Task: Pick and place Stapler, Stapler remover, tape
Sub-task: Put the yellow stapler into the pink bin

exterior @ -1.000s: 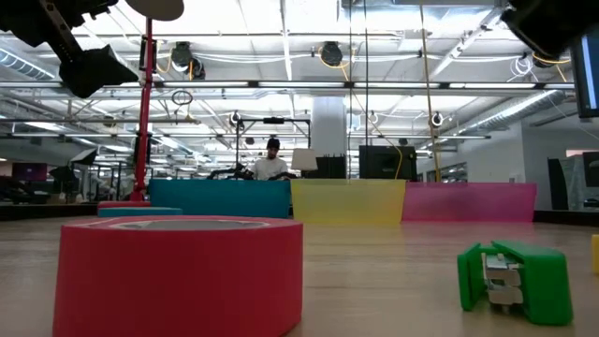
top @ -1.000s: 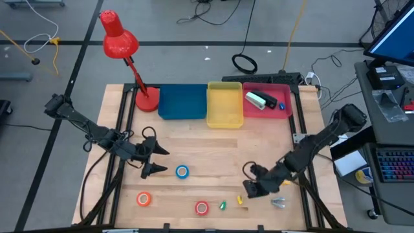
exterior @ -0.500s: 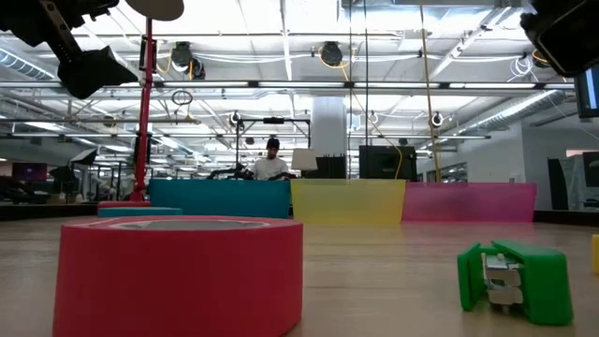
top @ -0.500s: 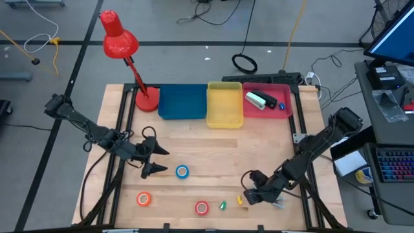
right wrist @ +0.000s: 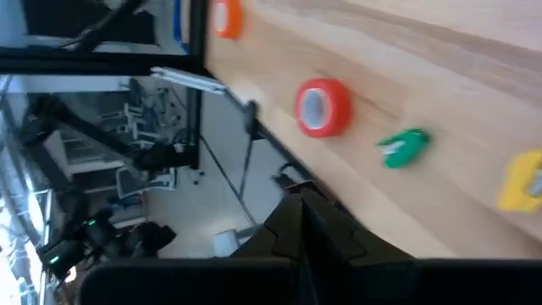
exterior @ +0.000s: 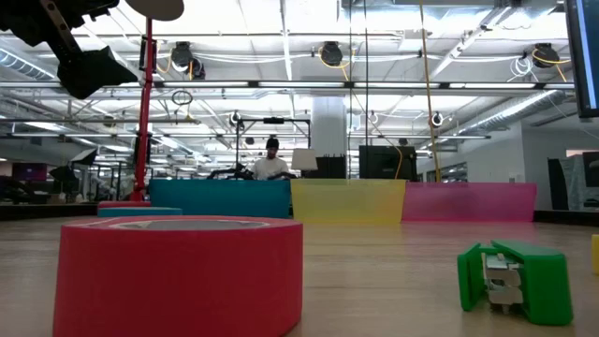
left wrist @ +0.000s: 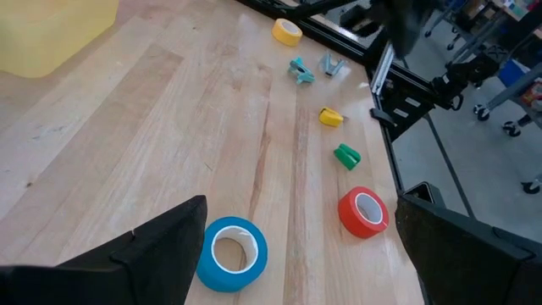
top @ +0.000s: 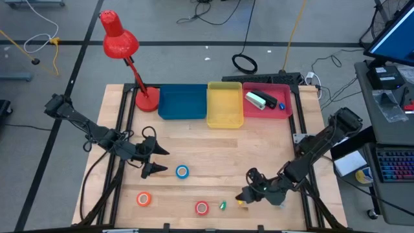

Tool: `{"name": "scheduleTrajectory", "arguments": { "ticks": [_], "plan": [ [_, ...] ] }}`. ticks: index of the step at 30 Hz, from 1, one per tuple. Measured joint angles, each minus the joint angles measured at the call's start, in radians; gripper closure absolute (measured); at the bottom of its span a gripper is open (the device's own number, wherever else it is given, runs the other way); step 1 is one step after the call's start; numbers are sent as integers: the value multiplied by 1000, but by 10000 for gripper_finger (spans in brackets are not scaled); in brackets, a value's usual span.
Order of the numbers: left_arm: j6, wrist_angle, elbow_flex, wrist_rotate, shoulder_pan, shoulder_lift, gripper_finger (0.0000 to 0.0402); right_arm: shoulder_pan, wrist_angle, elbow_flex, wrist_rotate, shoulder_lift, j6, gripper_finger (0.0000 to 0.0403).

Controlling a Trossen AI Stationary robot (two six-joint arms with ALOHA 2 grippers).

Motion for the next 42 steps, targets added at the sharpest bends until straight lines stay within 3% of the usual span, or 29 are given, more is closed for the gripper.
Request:
{"name": "scheduleTrajectory", "arguments": {
  "ticks": [6, 12, 16, 22, 32, 35, 38, 42],
  "plan": [
    [-22, 1, 0, 0, 0, 0, 23, 10, -167, 212, 12, 60, -34, 399],
    [-19, 1, 0, 0, 0, 0, 23, 31, -609, 477, -132, 203, 125, 399],
    [-7, 0, 0, -11, 0, 0, 23, 32, -754, 510, -219, 250, 228, 399],
    [-6, 0, 0, -21, 0, 0, 23, 30, -658, 470, -217, 252, 240, 399],
    [13, -1, 0, -18, 0, 0, 23, 24, -297, 317, -219, 246, -4, 399],
    [13, -1, 0, -18, 0, 0, 23, 18, -201, 258, -235, 245, 14, 399],
    [15, -1, 0, -17, 0, 0, 23, 3, -113, 198, -333, 243, 103, 399],
    [18, -1, 0, -17, 0, 0, 23, 3, -117, 160, -366, 243, 152, 400]
  ]
}}
